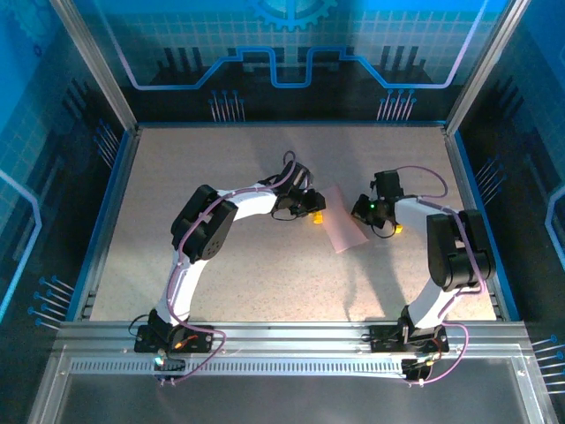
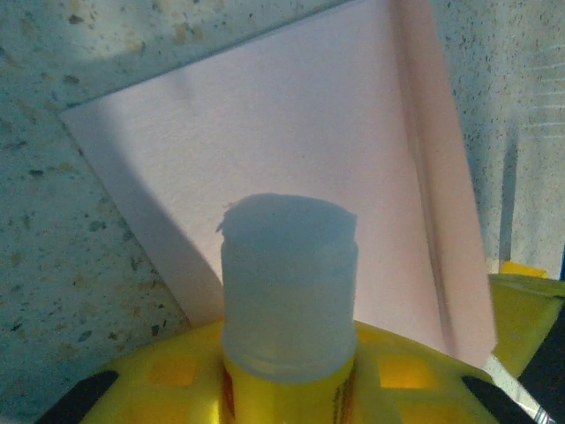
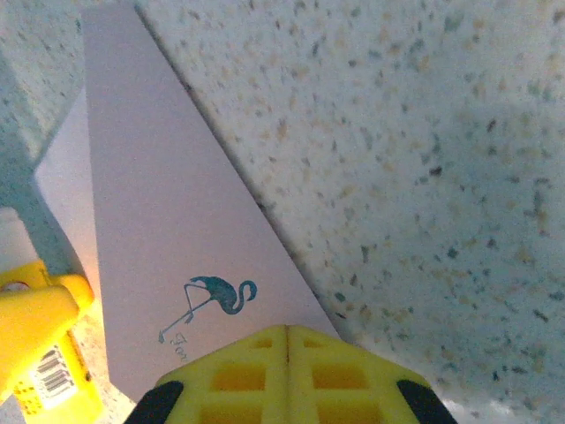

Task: Place the letter into the envelope and seal it

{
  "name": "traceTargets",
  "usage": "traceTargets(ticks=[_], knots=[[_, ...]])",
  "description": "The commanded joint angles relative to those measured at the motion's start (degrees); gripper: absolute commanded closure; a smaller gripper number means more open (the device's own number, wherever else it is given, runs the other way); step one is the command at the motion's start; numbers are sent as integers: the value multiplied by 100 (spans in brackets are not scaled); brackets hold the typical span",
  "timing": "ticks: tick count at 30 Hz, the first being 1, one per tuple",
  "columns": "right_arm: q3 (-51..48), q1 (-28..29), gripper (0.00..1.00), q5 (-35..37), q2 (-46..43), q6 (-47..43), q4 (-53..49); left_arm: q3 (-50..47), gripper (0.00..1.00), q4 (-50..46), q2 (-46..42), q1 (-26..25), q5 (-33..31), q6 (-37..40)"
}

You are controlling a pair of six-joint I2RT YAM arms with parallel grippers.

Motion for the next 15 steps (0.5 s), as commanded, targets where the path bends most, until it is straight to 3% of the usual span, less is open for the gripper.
traceTargets(ticks=[1,15], knots=[[-140,138,100,-101,-65,153,78,-33,92,-25,201,-38,133,-11],[-444,681,100,-50,-8,354,53,-117,92,41,199,-39,165,-20]])
